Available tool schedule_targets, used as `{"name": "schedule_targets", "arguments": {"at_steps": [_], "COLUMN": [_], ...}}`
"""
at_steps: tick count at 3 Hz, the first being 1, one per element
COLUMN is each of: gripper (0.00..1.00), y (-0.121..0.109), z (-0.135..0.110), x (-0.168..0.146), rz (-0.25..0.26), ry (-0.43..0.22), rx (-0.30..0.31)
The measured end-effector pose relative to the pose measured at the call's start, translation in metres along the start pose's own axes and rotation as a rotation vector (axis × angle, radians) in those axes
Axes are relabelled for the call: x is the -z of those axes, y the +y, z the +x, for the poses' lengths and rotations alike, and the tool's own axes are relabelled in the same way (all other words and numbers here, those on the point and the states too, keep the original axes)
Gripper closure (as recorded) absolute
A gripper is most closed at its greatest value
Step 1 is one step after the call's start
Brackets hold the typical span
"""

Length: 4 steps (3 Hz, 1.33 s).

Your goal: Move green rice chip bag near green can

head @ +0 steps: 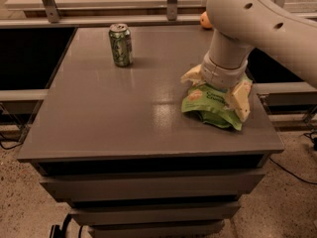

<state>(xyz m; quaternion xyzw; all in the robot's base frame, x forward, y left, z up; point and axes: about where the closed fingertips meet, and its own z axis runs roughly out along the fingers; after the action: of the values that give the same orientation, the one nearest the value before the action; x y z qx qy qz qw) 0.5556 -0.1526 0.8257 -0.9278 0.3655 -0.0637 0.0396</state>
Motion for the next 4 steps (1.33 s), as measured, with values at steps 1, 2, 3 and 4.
{"name": "schedule_targets", "arguments": {"at_steps": [1, 2, 3, 4], "gripper": [0.18, 0.41, 0.65, 0.88], "y": [0.0016, 0.0034, 0.0032, 0.0030], "z": [0.0044, 0.0075, 0.0086, 0.0087], "x": [-0.0029, -0.0043, -0.0004, 0.0010], "rz": [-0.009, -0.011, -0.004, -0.003], "ry": [-0.021, -0.035, -0.036, -0.036], "rx": [-0.054, -0.092, -0.101, -0.101]}}
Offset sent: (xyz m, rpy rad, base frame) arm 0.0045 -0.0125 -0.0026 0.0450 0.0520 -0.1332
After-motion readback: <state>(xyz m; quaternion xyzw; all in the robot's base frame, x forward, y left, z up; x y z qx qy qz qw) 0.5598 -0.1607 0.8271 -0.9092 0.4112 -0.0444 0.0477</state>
